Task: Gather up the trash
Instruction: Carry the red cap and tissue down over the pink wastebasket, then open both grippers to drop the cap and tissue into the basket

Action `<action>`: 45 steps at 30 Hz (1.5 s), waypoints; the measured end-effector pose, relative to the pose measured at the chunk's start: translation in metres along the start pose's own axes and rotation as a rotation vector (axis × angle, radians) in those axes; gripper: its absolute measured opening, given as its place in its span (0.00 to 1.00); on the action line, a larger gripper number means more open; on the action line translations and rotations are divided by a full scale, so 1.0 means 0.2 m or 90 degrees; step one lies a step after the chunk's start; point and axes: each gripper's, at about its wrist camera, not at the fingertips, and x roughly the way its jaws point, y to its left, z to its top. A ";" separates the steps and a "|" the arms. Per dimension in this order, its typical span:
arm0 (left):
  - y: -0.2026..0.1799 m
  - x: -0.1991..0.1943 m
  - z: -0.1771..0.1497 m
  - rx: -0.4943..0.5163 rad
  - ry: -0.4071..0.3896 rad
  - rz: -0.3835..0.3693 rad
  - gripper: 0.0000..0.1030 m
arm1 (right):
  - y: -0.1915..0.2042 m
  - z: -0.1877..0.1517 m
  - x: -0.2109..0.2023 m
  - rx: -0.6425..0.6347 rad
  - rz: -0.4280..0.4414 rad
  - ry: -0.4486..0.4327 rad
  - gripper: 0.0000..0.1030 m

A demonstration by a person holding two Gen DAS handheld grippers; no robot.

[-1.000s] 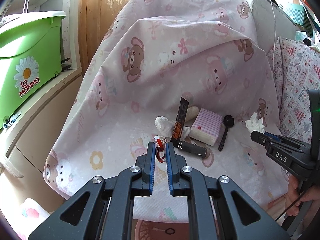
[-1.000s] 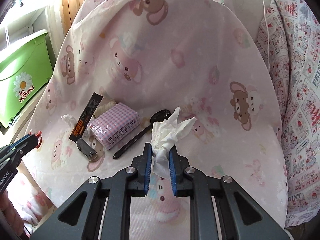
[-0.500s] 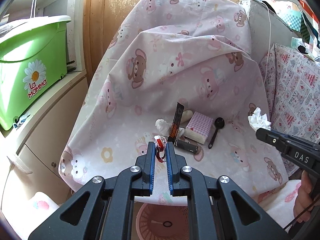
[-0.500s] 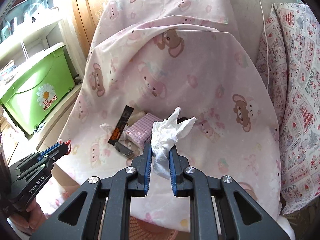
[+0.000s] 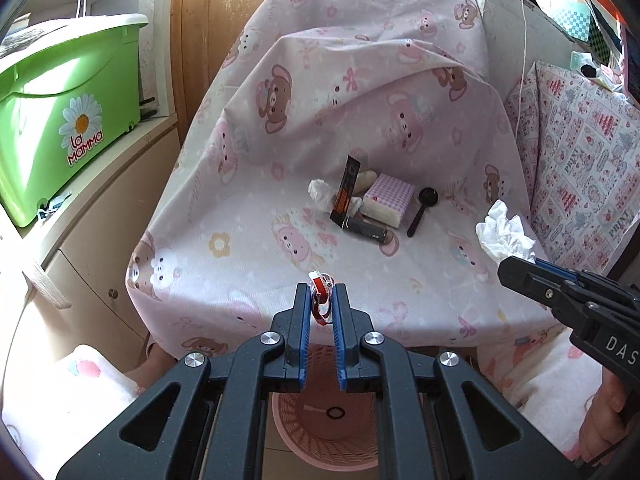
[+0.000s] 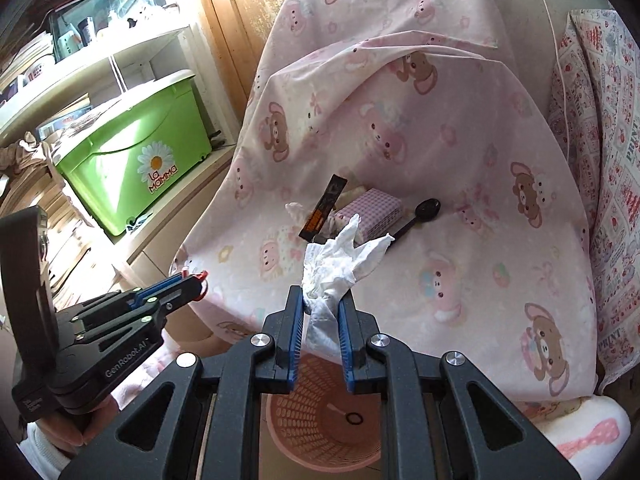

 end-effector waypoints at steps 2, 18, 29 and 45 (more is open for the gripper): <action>0.01 0.04 -0.03 -0.008 0.020 -0.011 0.10 | -0.01 -0.04 0.03 0.006 -0.001 0.012 0.17; 0.13 0.34 -0.22 -0.103 0.234 -0.121 0.09 | 0.04 -0.28 0.33 -0.012 0.081 0.169 0.17; 0.14 0.66 -0.43 -0.164 0.369 -0.047 0.10 | 0.07 -0.51 0.60 -0.048 -0.021 0.284 0.17; 0.16 0.89 -0.55 -0.182 0.451 -0.027 0.10 | -0.04 -0.72 0.89 0.002 -0.135 0.358 0.17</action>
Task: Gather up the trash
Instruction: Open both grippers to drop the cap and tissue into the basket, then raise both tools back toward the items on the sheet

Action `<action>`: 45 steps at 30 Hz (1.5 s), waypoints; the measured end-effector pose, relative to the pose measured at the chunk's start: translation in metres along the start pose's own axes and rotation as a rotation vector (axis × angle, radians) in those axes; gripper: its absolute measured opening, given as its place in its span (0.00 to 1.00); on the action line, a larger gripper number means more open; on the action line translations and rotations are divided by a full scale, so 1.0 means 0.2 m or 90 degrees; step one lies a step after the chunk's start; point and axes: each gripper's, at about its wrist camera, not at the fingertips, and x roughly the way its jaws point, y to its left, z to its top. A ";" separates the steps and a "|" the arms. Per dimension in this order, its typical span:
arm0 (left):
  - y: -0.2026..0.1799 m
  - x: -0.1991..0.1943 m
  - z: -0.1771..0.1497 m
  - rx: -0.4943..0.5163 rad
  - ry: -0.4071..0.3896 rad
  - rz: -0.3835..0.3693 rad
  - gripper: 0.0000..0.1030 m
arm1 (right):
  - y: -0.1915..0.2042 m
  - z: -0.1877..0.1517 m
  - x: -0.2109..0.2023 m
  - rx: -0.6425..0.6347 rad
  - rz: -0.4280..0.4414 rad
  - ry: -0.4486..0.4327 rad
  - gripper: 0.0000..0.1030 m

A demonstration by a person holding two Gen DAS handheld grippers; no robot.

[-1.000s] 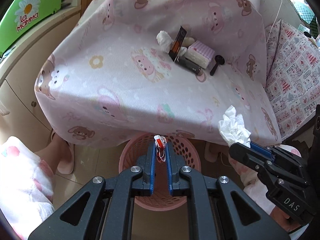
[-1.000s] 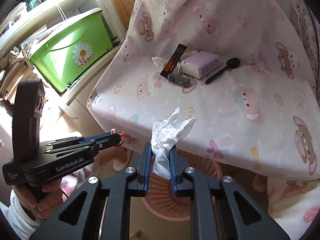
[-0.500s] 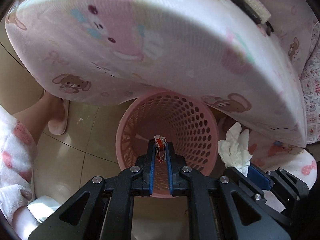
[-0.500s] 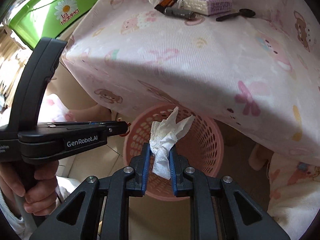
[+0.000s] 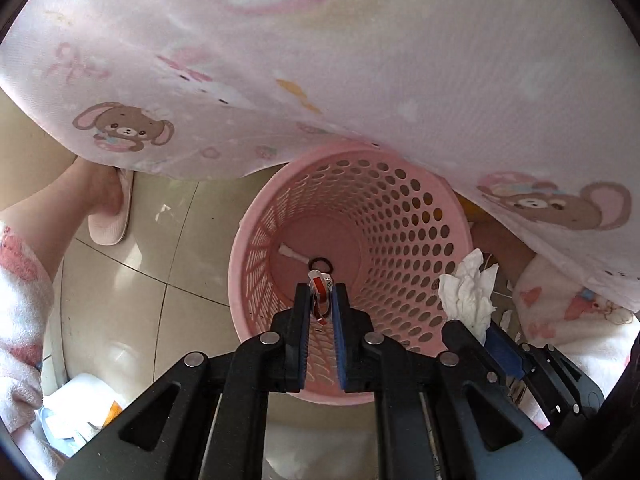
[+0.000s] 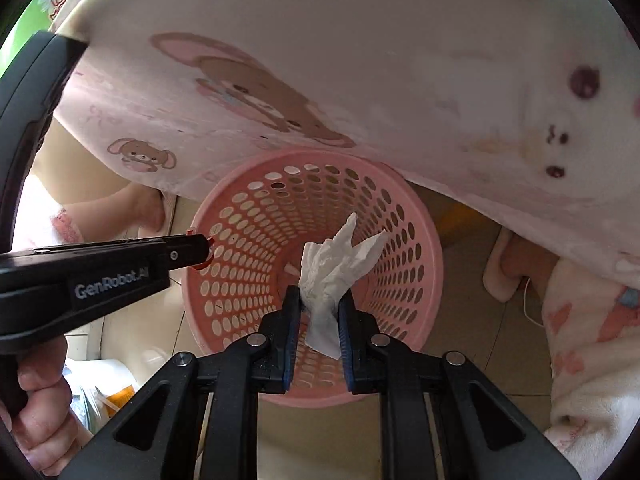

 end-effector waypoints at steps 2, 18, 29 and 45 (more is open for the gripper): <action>0.01 0.02 0.01 0.012 0.002 0.011 0.11 | -0.01 0.01 0.00 0.005 -0.001 -0.001 0.17; 0.09 0.06 -0.02 -0.038 0.061 0.054 0.43 | -0.05 -0.02 -0.04 0.027 0.007 0.007 0.53; -0.01 -0.22 -0.09 0.043 -0.076 0.041 0.63 | -0.13 -0.01 -0.28 0.071 -0.016 -0.082 0.54; -0.14 -0.64 -0.18 0.108 -0.354 0.092 0.78 | -0.18 -0.03 -0.69 0.103 -0.060 -0.277 0.57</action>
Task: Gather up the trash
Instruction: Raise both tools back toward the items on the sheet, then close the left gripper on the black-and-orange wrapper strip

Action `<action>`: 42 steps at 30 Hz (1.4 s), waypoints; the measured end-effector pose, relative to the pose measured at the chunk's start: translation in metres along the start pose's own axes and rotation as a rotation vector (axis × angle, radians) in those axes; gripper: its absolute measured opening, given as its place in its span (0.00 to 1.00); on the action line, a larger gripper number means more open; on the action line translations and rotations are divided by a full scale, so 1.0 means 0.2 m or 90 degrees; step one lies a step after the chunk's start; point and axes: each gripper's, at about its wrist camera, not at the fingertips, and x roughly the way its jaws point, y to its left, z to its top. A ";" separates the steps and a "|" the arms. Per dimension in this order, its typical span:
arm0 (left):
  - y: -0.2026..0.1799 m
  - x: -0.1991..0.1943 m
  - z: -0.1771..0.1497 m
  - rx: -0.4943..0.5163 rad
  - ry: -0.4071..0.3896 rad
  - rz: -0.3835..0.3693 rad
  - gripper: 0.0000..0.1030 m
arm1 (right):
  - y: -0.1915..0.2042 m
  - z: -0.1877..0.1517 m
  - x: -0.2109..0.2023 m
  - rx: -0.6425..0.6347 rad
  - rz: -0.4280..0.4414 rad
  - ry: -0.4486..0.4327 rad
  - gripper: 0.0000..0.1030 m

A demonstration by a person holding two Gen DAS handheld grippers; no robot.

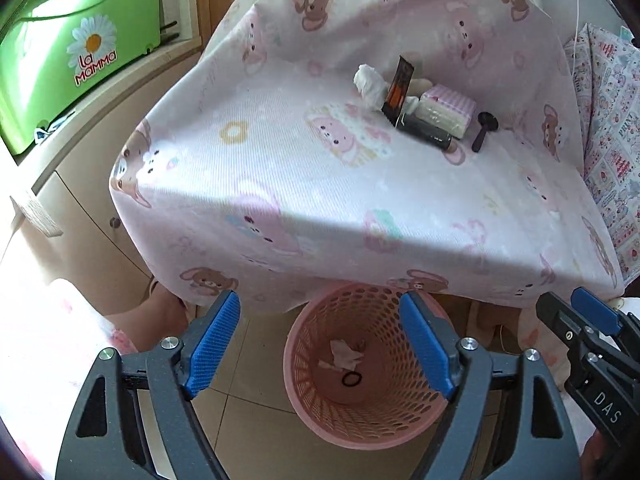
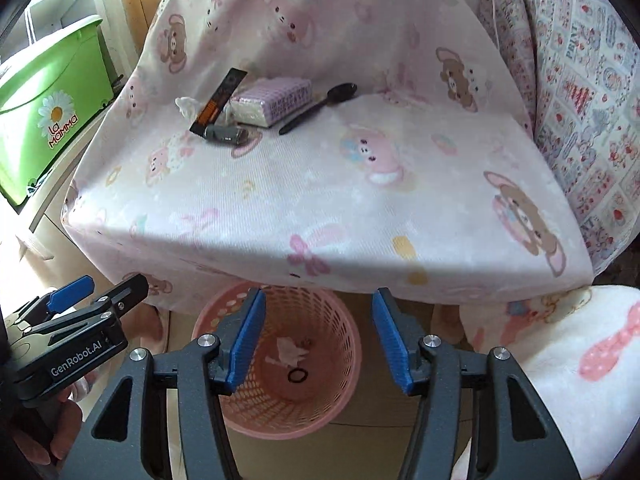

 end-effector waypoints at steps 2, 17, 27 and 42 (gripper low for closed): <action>-0.01 -0.01 0.01 0.014 -0.007 0.003 0.78 | 0.02 0.01 -0.03 -0.009 -0.001 -0.016 0.57; -0.03 -0.19 0.06 0.044 -0.108 0.011 0.69 | 0.01 0.06 -0.16 -0.023 -0.002 -0.115 0.62; -0.05 -0.36 0.25 0.055 -0.175 0.011 0.70 | -0.07 0.26 -0.16 -0.027 -0.026 -0.139 0.63; -0.04 -0.15 0.62 0.047 -0.156 -0.003 0.90 | -0.15 0.58 0.12 0.014 0.026 -0.080 0.63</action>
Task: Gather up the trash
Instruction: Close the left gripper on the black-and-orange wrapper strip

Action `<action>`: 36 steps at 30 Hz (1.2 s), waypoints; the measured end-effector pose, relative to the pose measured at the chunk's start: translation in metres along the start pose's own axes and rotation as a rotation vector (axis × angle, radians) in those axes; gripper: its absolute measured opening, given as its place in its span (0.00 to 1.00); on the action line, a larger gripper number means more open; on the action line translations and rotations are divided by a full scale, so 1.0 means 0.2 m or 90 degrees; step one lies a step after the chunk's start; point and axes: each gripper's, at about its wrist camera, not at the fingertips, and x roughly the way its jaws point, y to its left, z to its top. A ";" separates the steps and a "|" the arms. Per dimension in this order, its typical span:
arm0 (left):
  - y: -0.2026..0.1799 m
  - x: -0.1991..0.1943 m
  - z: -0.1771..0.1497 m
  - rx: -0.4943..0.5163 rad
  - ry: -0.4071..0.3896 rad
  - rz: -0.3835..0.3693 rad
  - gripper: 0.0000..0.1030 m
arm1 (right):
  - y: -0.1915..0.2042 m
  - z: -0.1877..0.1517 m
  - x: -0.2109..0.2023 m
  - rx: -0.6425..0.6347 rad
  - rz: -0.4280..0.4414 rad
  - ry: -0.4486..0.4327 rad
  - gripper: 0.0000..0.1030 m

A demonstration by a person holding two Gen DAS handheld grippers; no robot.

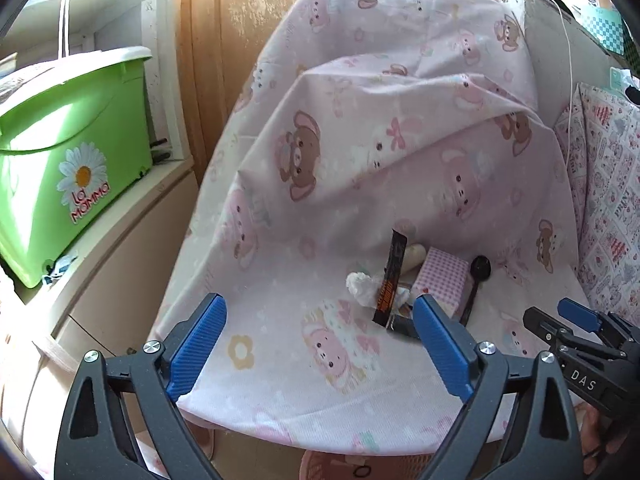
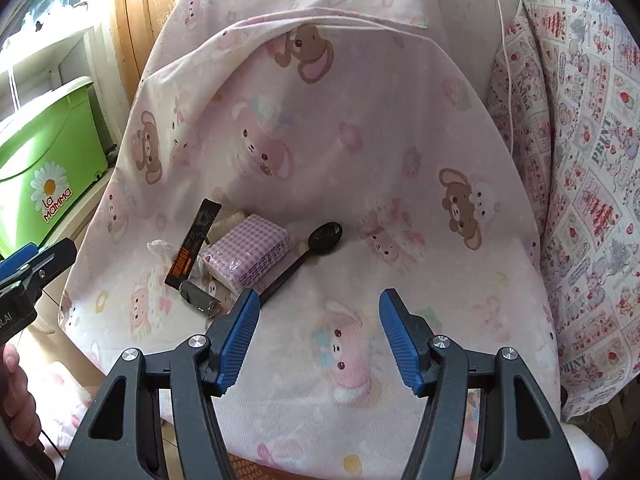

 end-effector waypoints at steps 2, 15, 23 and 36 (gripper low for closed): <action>-0.02 0.07 -0.02 0.006 0.032 -0.016 0.90 | -0.02 -0.03 0.04 0.001 -0.001 0.014 0.63; -0.14 0.35 0.02 0.031 0.133 -0.103 0.23 | -0.10 -0.07 0.08 0.008 -0.014 0.029 0.63; -0.14 0.46 0.04 0.014 0.181 -0.177 0.02 | -0.08 -0.07 0.07 -0.010 -0.012 0.029 0.63; -0.22 0.61 0.10 0.052 0.210 -0.140 0.15 | -0.11 -0.06 0.06 0.000 -0.010 0.029 0.63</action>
